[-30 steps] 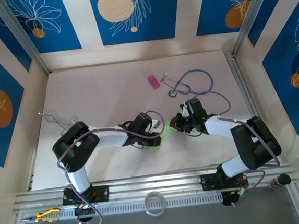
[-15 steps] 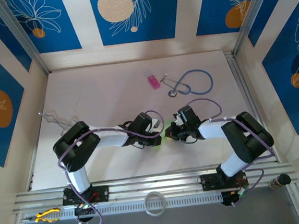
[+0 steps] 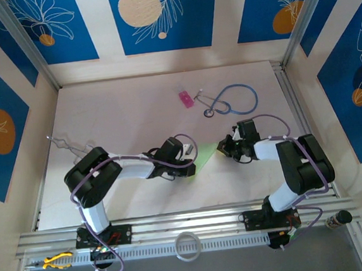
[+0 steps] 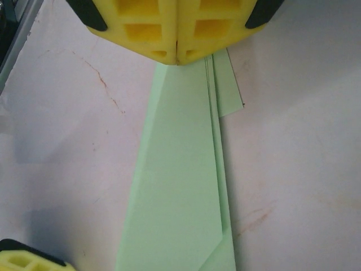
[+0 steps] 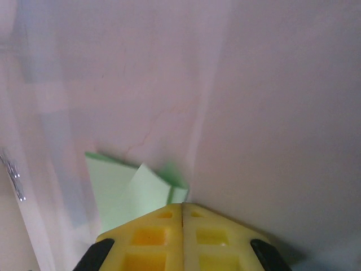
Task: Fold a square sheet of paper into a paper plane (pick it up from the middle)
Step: Fold the wing for the fifth time at the center of the table.
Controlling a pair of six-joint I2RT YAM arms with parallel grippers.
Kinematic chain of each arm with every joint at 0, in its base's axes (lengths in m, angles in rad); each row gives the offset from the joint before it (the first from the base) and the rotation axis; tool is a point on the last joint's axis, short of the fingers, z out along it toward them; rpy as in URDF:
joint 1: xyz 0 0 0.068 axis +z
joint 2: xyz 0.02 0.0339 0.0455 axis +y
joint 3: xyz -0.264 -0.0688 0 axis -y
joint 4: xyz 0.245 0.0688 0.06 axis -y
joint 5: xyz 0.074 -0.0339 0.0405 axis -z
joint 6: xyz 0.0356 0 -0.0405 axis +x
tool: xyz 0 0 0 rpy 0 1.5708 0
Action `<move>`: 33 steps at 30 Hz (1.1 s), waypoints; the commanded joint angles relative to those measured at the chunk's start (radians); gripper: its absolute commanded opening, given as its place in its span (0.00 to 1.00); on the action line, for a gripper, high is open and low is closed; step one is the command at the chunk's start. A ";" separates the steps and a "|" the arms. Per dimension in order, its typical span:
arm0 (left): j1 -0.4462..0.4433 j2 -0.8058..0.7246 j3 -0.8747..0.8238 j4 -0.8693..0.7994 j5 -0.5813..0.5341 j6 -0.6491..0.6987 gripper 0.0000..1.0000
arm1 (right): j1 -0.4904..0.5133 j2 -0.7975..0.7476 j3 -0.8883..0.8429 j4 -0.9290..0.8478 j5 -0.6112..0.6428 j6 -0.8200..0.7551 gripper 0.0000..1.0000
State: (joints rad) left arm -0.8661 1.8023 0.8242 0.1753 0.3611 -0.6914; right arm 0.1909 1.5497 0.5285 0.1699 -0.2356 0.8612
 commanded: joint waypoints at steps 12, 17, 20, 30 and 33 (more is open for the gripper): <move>-0.091 -0.122 -0.035 -0.034 -0.175 -0.184 0.02 | 0.072 -0.281 -0.071 -0.126 0.020 0.028 0.13; -0.087 -0.202 -0.020 -0.114 -0.235 -0.120 0.15 | 0.112 -0.306 -0.105 -0.135 0.016 0.052 0.15; -0.057 -0.215 -0.015 -0.162 -0.229 -0.083 0.16 | 0.137 -0.305 -0.115 -0.134 0.019 0.064 0.17; 0.024 -0.139 0.020 -0.195 -0.094 -0.027 0.19 | 0.199 -0.251 -0.091 -0.114 0.017 0.071 0.18; 0.029 -0.109 0.039 -0.197 -0.072 -0.019 0.19 | 0.209 -0.226 -0.076 -0.112 0.015 0.068 0.19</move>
State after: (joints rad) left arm -0.8444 1.6665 0.8261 0.0025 0.2375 -0.7414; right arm 0.3882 1.3048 0.4244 0.0586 -0.2131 0.9260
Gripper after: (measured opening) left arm 0.190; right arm 0.184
